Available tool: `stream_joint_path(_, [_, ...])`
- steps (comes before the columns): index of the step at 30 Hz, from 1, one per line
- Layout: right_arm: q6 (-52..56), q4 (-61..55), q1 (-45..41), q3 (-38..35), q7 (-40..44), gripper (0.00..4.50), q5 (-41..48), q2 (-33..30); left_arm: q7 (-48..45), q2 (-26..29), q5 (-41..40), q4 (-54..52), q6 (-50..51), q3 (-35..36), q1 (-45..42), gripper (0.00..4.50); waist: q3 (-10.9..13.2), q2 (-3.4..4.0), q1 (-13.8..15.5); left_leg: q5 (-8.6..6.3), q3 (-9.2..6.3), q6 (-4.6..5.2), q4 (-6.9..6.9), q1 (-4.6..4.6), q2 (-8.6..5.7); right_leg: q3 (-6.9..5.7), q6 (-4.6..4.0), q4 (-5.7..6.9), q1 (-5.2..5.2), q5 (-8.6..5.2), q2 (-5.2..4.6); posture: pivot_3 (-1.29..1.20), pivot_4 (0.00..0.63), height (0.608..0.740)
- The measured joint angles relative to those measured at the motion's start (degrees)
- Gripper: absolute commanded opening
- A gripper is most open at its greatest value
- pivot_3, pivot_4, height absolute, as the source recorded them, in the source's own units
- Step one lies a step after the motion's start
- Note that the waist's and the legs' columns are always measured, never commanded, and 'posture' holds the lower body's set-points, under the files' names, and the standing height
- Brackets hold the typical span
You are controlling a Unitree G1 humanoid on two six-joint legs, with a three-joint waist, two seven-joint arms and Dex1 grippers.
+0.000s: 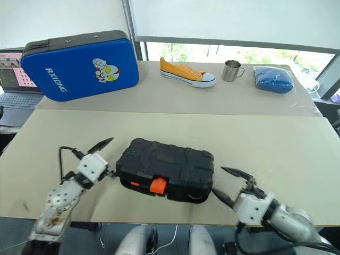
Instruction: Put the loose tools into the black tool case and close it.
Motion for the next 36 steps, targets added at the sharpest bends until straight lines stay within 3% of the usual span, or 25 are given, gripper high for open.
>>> stream_joint_path(3, [5.86,-3.69,6.47,-4.51,6.85,4.44,6.74,-3.29,-6.9,7.3,-5.71,-1.99,5.55,5.29,4.51,4.5,0.03,0.0,0.04,-0.06,0.08,-0.07,0.03,0.5,0.24,-0.09,-0.15,-0.12,0.57,-0.11,0.07,0.0,0.15,0.739])
stream_joint_path(7, [10.14,-7.77,6.06,-3.33,11.22,4.44,8.82,-3.46,-16.26,13.74,-10.65,-2.41,11.31,5.74,3.9,4.5,0.03,-0.05,0.89,-0.07,0.27,-0.11,0.04,0.74,0.31,-0.14,-0.21,-0.22,0.67,-0.68,0.04,0.0,0.15,0.739])
stream_joint_path(9, [13.14,-8.47,3.61,-0.24,12.05,3.93,8.74,-2.95,-20.01,16.39,-11.7,0.78,15.15,4.44,-1.0,4.5,0.04,-0.05,1.45,-0.07,0.33,-0.1,0.08,0.7,0.29,-0.15,-0.22,-0.21,0.61,-0.66,0.06,0.0,0.15,0.739])
stream_joint_path(12, [18.75,-9.77,-3.57,4.16,12.43,3.07,9.51,-1.55,-23.9,17.2,-12.03,7.16,19.71,0.33,-12.64,3.83,0.05,-0.1,1.75,-0.06,0.41,-0.1,0.15,0.65,0.24,-0.12,-0.06,-0.16,0.62,-0.19,0.09,0.0,0.15,0.739])
stream_joint_path(13, [20.38,-10.35,-5.69,5.19,12.75,2.64,9.69,-1.37,-25.16,16.87,-11.9,9.74,19.51,-0.99,-16.4,3.35,0.06,-0.11,1.72,-0.06,0.44,-0.09,0.14,0.63,0.23,-0.1,-0.07,-0.15,0.61,-0.17,0.11,0.0,0.15,0.739])
stream_joint_path(16, [25.97,-11.26,-11.36,9.87,13.61,1.65,9.31,-0.78,-29.6,14.97,-6.94,21.52,13.37,-7.03,-28.79,2.28,0.05,-0.15,1.76,-0.09,0.52,-0.12,0.13,0.61,0.17,-0.09,-0.09,-0.15,0.62,-0.16,0.29,0.0,0.15,0.739])
stream_joint_path(21, [30.73,-12.95,-16.96,14.98,13.88,0.04,8.43,0.75,-34.65,9.74,-0.28,35.05,5.34,-14.96,-40.43,0.55,0.07,-0.21,1.41,-0.11,0.69,-0.13,0.26,0.16,0.23,-0.02,-0.15,-0.07,0.23,-0.12,0.58,0.0,0.15,0.739])
stream_joint_path(23, [31.84,-14.26,-17.62,15.74,14.35,0.0,8.45,0.8,-35.58,7.35,1.6,39.4,2.62,-16.83,-43.88,0.07,0.08,-0.24,1.43,-0.11,0.66,-0.13,0.35,-0.09,0.27,-0.02,-0.19,0.01,-0.02,-0.09,0.65,0.0,0.15,0.739])
stream_joint_path(29, [32.76,-13.6,-20.08,16.41,14.76,0.0,6.87,1.7,-36.78,2.45,5.11,44.73,-1.41,-19.96,-48.76,0.07,0.08,-0.28,1.33,-0.11,0.66,-0.13,0.48,-0.32,0.29,0.04,-0.17,0.13,-0.28,-0.06,0.66,0.0,0.15,0.739])
stream_joint_path(36, [33.41,-3.03,-26.6,13.38,9.53,0.0,4.45,7.09,-43.2,6.94,4.04,34.49,1.13,-19.99,-43.34,0.07,0.1,-0.31,0.52,-0.11,0.54,-0.13,0.47,-0.3,0.34,0.12,-0.21,0.2,-0.33,-0.03,0.65,0.0,0.15,0.739])
